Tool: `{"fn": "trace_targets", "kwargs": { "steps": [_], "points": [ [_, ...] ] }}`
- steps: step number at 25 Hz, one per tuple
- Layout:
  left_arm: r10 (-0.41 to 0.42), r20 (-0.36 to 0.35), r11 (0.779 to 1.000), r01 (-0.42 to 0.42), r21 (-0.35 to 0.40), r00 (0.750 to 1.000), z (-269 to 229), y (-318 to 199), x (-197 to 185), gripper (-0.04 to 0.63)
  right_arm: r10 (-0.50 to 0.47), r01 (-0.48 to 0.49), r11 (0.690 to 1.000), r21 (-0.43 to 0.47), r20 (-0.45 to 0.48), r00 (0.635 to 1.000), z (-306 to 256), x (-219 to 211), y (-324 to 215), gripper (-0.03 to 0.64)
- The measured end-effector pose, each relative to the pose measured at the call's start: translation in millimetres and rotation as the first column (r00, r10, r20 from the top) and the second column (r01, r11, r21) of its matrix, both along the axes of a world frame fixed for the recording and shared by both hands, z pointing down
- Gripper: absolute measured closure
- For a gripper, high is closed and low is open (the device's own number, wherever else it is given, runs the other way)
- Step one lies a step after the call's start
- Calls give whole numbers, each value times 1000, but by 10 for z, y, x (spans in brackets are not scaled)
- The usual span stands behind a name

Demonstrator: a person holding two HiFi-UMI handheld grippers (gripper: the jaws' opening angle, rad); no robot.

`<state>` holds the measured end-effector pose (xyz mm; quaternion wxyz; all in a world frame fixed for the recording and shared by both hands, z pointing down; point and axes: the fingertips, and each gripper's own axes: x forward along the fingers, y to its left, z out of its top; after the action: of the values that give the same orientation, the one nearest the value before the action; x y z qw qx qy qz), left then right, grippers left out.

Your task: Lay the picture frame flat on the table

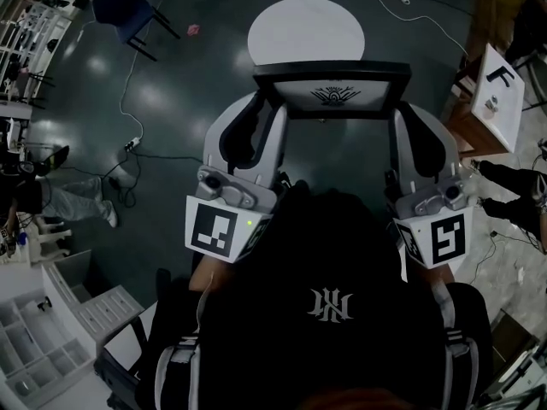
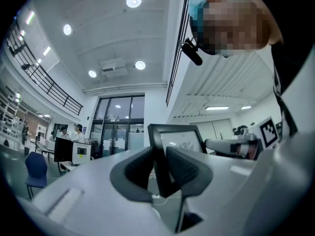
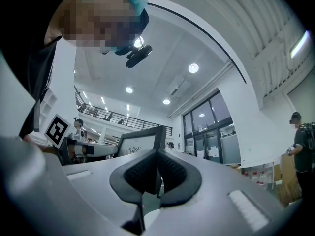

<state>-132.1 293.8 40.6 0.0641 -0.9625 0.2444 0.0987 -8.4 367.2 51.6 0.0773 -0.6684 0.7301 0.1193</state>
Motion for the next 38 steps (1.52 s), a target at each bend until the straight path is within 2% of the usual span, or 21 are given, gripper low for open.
{"fn": "trace_targets", "kwargs": {
  "steps": [2, 20, 26, 29, 31, 38],
  "points": [
    [-6, 16, 1000, 6, -8, 1000, -15, 1, 5, 523, 1, -1, 1000, 5, 3, 1000, -40, -4, 13, 609],
    [18, 7, 1000, -18, -11, 1000, 12, 177, 90, 522, 12, -12, 1000, 0, 22, 1000, -10, 73, 198, 609],
    [25, 12, 999, -25, -30, 1000, 59, 31, 84, 522, 18, -17, 1000, -18, 18, 1000, -5, 43, 86, 609],
    [27, 23, 999, -26, -38, 999, 172, -28, 196, 522, 22, -22, 999, -27, 16, 1000, 68, 161, 28, 609],
    [28, 2, 999, -28, -34, 1000, 176, -94, 288, 522, 21, -21, 999, -34, 15, 1000, 108, 245, -38, 609],
    [14, 2, 998, -13, -55, 1000, 236, -554, 443, 522, 3, -2, 998, -59, 9, 1000, 160, 410, -509, 609]
  ]
}}
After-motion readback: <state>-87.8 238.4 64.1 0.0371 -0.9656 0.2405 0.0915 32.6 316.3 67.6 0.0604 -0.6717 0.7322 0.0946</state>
